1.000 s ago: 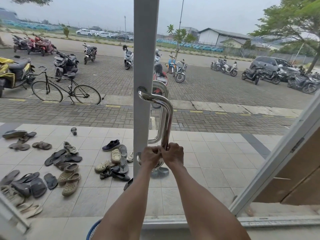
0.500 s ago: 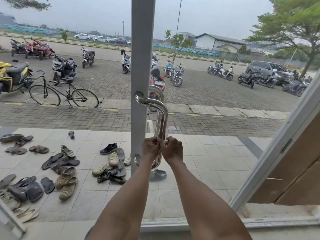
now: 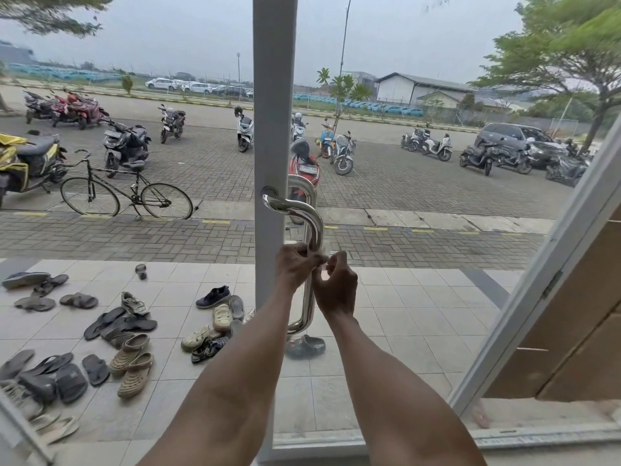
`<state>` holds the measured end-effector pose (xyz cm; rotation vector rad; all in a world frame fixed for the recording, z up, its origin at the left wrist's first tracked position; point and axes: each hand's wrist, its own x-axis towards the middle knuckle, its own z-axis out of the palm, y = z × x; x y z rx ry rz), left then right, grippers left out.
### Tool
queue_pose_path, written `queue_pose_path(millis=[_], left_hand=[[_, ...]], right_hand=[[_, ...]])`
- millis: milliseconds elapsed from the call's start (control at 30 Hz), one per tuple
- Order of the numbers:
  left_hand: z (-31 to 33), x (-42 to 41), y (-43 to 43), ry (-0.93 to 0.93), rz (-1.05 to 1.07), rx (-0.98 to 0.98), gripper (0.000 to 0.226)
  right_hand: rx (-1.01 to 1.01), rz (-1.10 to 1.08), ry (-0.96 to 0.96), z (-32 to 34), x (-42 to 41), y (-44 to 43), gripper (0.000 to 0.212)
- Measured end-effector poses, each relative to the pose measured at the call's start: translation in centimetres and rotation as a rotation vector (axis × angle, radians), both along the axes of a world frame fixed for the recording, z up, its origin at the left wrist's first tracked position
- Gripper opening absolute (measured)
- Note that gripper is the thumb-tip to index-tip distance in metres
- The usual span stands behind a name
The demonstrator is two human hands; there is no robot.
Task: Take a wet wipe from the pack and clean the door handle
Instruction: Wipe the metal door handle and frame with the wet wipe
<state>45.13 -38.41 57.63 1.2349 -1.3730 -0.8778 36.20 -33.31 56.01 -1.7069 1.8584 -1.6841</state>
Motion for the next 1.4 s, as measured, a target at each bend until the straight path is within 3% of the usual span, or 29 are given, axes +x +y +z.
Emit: queue_pose_path(millis=[233,467,733,933,1133,1267,1400], left_hand=[[-1.8,-0.4,0.3,-0.077,0.070,0.031,0.013],[-1.3,0.2,0.7,-0.037,0.082,0.034,0.035],[1.2,1.5,0.5,-0.034,0.024,-0.050,0.058],[0.8,2.1,1.5,0.067,-0.094,-0.010,0.030],[1.4,1.4,2.2,0.173,-0.106,-0.017,0.029],[1.4,1.3,2.2,0.253,-0.076,0.000,0.045],[1.6,1.6,2.1,0.146,-0.041,-0.020,0.046]], right_hand=[[0.011,-0.019,-0.025,-1.6,0.5,-0.3,0.010],[0.005,-0.135,-0.016,-0.8,1.5,-0.2,0.018],[-0.043,-0.151,-0.209,0.9,3.0,-0.3,0.021],[-0.113,-0.145,-0.184,1.0,2.4,-0.3,0.018],[-0.118,-0.102,-0.048,1.1,2.1,0.0,0.027],[-0.096,-0.078,-0.010,1.0,2.3,0.1,0.024],[-0.054,-0.089,0.002,1.8,2.5,-0.4,0.022]])
